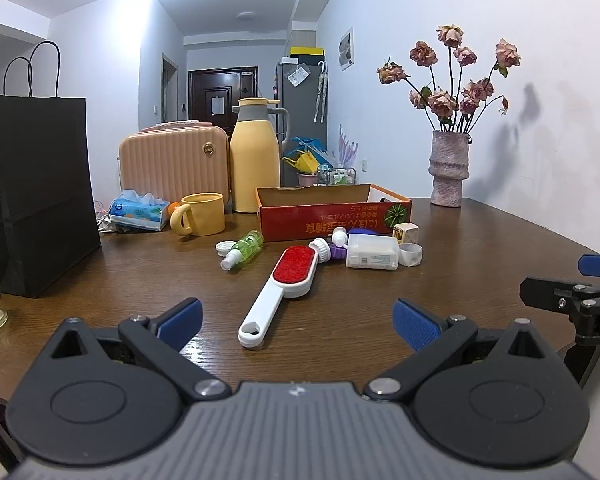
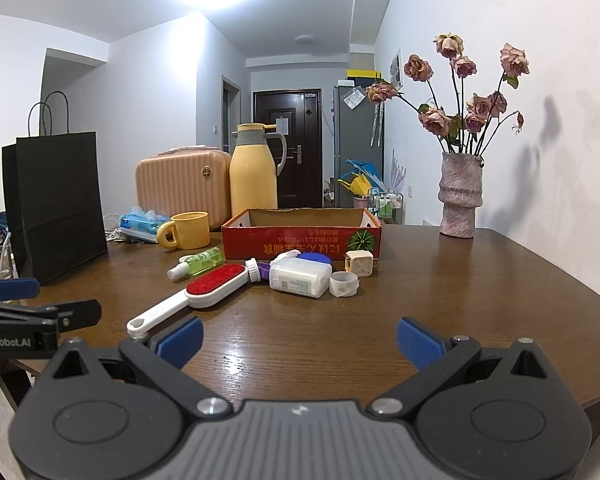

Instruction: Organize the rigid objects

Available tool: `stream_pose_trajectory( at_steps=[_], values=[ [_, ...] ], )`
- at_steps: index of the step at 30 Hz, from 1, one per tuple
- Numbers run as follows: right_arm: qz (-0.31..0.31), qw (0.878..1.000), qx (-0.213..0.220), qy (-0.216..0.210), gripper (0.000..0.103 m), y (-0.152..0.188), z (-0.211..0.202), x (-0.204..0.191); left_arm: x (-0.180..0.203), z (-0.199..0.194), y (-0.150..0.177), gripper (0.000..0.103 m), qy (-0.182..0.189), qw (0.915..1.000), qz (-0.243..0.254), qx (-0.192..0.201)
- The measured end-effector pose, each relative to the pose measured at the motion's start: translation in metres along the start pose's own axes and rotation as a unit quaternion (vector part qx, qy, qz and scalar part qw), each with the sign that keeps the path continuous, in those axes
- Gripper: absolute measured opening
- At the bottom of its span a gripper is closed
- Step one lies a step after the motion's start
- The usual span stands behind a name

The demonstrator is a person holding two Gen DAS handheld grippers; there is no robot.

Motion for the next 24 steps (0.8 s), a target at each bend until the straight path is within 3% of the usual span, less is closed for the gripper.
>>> stream_pose_trajectory(
  at_steps=[24],
  values=[
    [0.000, 1.000, -0.001, 0.000, 0.103, 0.0008, 0.0010, -0.0006, 0.0006, -0.0008, -0.0002, 0.103, 0.000, 1.0000, -0.001, 0.001]
  ],
)
Point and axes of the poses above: each gripper's, at about its wrist camera, not at the fingertips, and z roughly the way its jaws point, x to its right, y to its underside, the point moved 8 cm from there along z, roughly the way its jaws point, and after that the axes turned 6 degrees about -x, right-handed, at the moved point
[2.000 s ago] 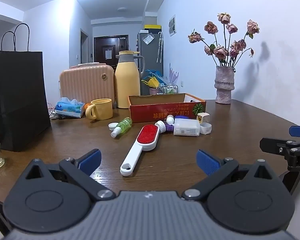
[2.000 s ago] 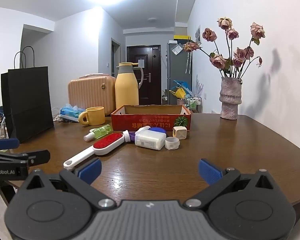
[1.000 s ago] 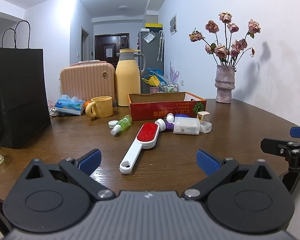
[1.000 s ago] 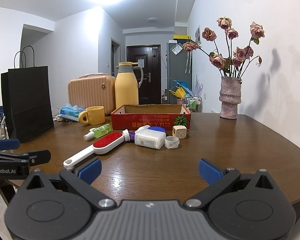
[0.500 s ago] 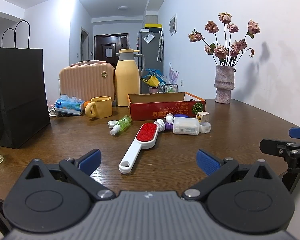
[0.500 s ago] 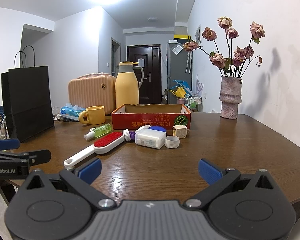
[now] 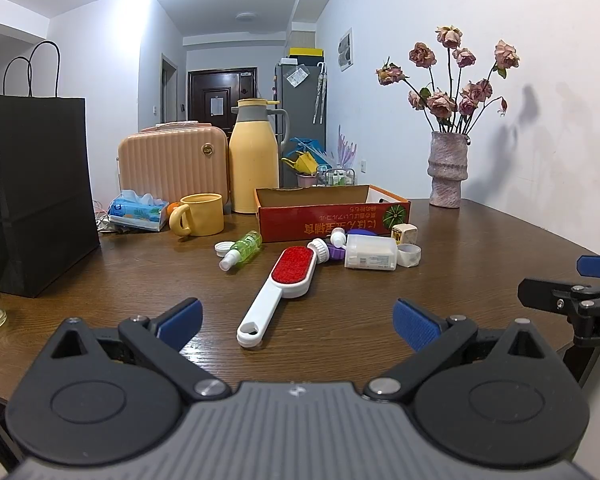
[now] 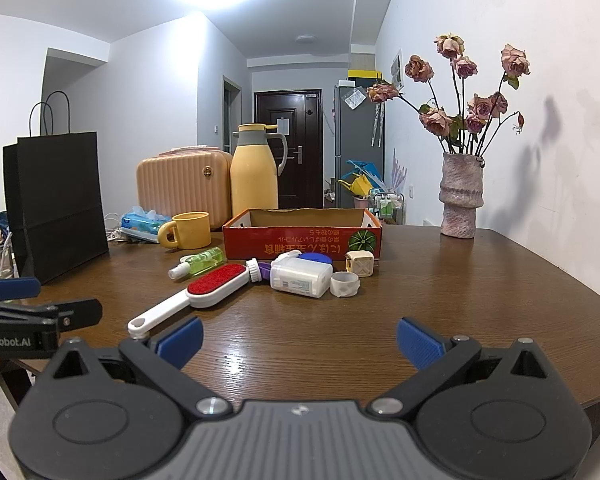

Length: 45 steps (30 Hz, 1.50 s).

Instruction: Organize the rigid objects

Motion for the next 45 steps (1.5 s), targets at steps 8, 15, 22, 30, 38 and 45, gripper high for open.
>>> stream_pose_trajectory(
  at_steps=[8, 15, 22, 30, 38, 45],
  values=[
    [0.000, 1.000, 0.000, 0.000, 0.103, 0.000, 0.000, 0.000, 0.001, 0.000, 0.000, 0.103, 0.001, 1.0000, 0.000, 0.000],
    [-0.001, 1.000, 0.000, 0.000, 0.103, 0.001, 0.000, 0.000, 0.001, -0.001, 0.000, 0.103, 0.001, 1.0000, -0.001, 0.000],
    [-0.001, 1.000, 0.000, 0.000, 0.103, 0.001, 0.000, 0.000, 0.001, 0.000, 0.000, 0.103, 0.001, 1.0000, -0.001, 0.000],
    [-0.003, 1.000, -0.003, -0.001, 0.103, 0.001, 0.000, 0.000, 0.002, -0.001, 0.000, 0.103, 0.000, 1.0000, -0.001, 0.000],
    [-0.002, 1.000, -0.014, -0.005, 0.103, 0.000, 0.013, 0.001, 0.005, 0.016, -0.004, 0.103, 0.002, 0.9999, -0.005, -0.015],
    [0.000, 1.000, -0.026, -0.003, 0.103, -0.001, 0.029, 0.005, 0.002, 0.038, -0.006, 0.103, 0.003, 0.9996, -0.006, -0.029]
  ],
)
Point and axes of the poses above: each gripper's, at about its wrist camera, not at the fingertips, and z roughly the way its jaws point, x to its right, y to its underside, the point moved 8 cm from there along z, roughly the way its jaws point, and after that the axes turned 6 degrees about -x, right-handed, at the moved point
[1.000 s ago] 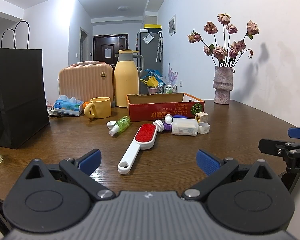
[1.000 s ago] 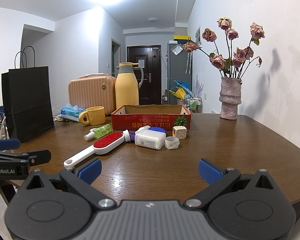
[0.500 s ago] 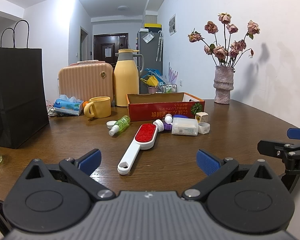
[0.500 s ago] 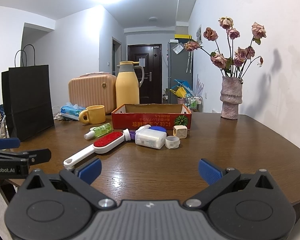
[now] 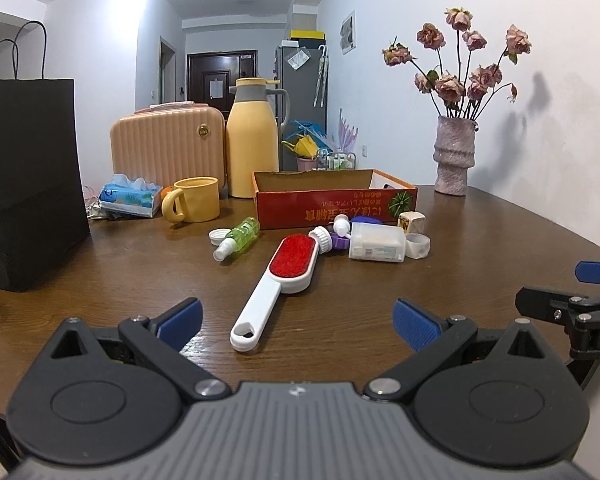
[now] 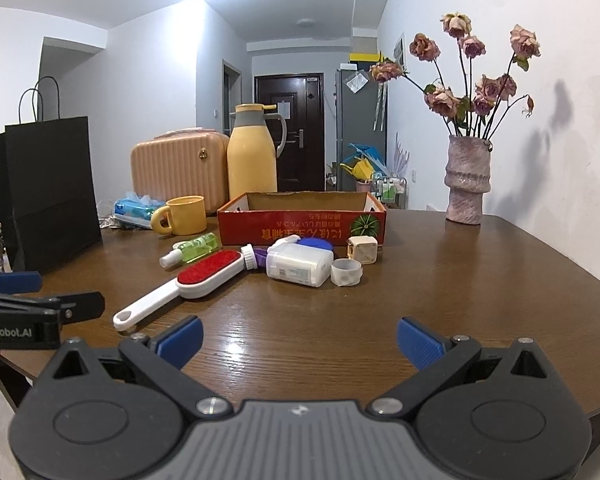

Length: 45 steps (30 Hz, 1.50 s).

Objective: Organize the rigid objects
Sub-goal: 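Move the left tool to the red lint brush and close on its handle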

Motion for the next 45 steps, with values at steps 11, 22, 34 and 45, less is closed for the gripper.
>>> stream_pose_trajectory(
  at_steps=[11, 22, 34, 45],
  values=[
    [-0.002, 1.000, -0.018, -0.001, 0.103, -0.006, 0.035, 0.004, -0.007, 0.040, -0.011, 0.103, -0.001, 0.9998, -0.002, -0.021],
    [0.002, 0.999, -0.039, -0.001, 0.103, -0.018, 0.079, 0.011, -0.013, 0.087, -0.023, 0.103, 0.002, 0.9990, -0.001, -0.045],
    [0.011, 0.998, -0.056, 0.004, 0.103, -0.035, 0.130, 0.022, -0.016, 0.142, -0.041, 0.103, 0.002, 0.9970, 0.013, -0.077],
    [0.021, 0.998, -0.063, 0.011, 0.103, -0.053, 0.170, 0.033, -0.014, 0.201, -0.061, 0.103, 0.001, 0.9917, 0.036, -0.124]
  ],
)
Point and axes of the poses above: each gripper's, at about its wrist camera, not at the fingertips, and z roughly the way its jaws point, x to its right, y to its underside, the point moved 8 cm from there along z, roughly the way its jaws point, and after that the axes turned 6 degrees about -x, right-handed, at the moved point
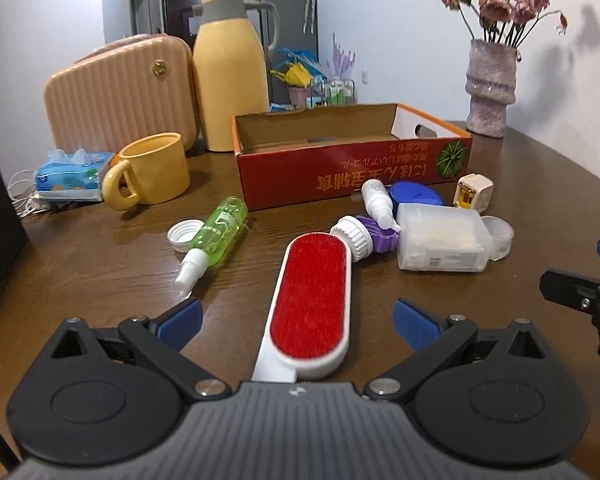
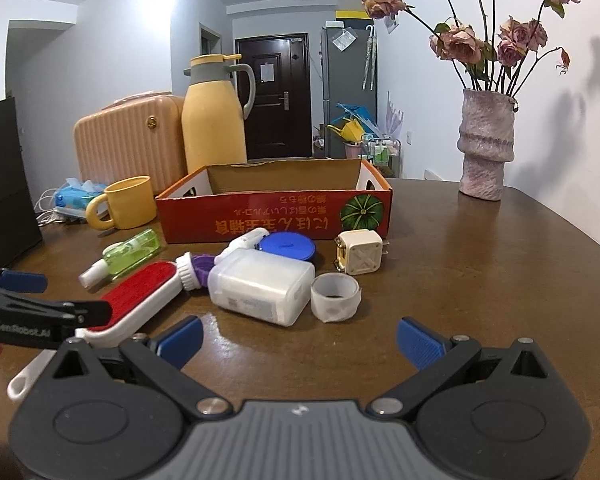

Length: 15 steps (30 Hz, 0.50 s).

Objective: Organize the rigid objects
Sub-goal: 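Move the left tool to the red lint brush and close on its handle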

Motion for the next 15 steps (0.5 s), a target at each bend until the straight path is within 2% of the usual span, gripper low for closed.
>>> stream_pose_trajectory(
  at_steps=[8, 13, 15],
  values=[
    [0.008, 1.000, -0.007, 0.008, 0.103, -0.010, 0.021, 0.004, 0.007, 0.042, -0.010, 0.102, 0.015, 0.9989, -0.003, -0.044],
    [0.013, 1.000, -0.012, 0.011, 0.103, -0.012, 0.032, 0.006, 0.004, 0.054, -0.003, 0.085, 0.024, 0.9974, -0.014, -0.066],
    [0.013, 1.000, -0.017, 0.013, 0.103, -0.013, 0.038, 0.006, 0.003, 0.057, 0.000, 0.070, 0.031, 0.9965, -0.021, -0.075]
  ],
)
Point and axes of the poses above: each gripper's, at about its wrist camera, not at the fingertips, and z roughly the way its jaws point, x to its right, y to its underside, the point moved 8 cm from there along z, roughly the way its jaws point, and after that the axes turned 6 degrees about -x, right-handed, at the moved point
